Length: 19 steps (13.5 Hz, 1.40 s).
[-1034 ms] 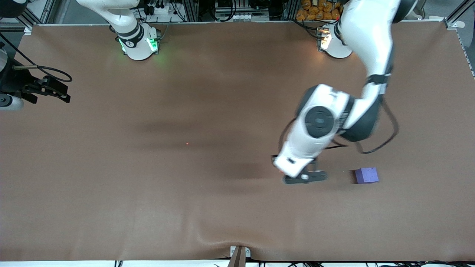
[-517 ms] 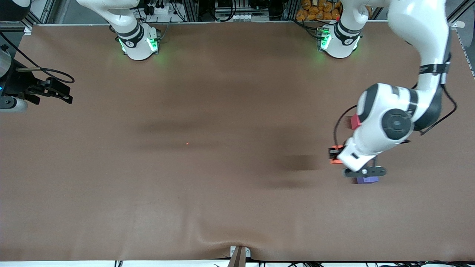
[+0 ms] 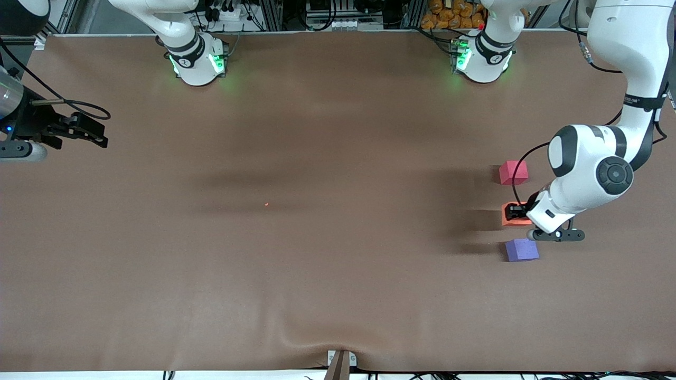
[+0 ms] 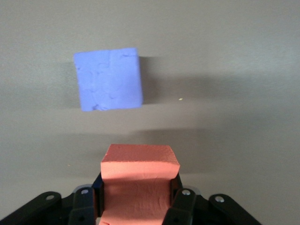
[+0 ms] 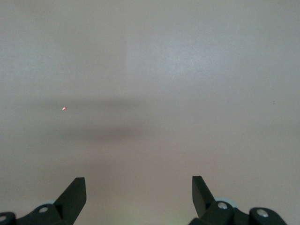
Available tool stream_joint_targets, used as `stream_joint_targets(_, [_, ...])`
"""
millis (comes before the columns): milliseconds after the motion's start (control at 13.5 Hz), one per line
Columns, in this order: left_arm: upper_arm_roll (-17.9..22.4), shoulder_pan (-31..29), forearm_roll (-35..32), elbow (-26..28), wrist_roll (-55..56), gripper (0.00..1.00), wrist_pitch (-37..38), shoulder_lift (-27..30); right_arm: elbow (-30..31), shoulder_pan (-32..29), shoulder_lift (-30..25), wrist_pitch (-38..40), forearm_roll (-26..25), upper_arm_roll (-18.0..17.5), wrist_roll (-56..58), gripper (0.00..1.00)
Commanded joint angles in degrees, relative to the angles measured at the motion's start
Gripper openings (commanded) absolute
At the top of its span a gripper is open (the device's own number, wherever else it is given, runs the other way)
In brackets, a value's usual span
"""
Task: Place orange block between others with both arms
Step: 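Lower the orange block between the pink and blue blocks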
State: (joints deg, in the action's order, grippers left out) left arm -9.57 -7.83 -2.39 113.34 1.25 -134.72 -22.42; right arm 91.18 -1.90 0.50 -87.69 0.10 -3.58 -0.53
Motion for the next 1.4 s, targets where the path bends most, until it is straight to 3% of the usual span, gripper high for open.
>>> stream_joint_targets(0, [-1.2,-2.7,1.1,4.1,-2.6,0.00,-5.9,0.1,0.5,0.1,-0.1,-0.5,0.3,-0.4,0.5,1.00])
stream_joint_targets(148, [-1.1,-3.5,1.1,6.2,-2.7,0.00,-9.5,-0.3,0.5,0.1,-0.1,-0.5,0.3,-0.4,0.5,1.00])
stream_joint_targets(1034, [-1.1,-4.2,1.2,7.2,-2.8,0.00,-13.6,-3.3,0.5,0.1,0.4,-0.4,0.3,-0.4,0.5,1.00])
stream_joint_targets(1108, [-1.1,-4.2,1.2,7.2,-2.8,0.56,-13.6,-3.6,0.5,0.1,0.4,-0.5,0.3,-0.4,0.5,1.00])
stream_joint_targets(1182, [-1.1,-4.3,1.2,7.2,-2.8,1.00,-13.6,-3.3,0.5,0.1,0.4,-0.4,0.3,-0.4,0.5,1.00])
stream_joint_targets(1330, [-1.1,-4.2,1.2,7.2,-2.6,1.00,-13.4,-3.0,0.4,0.1,0.3,-0.4,0.4,-0.4,0.5,1.00])
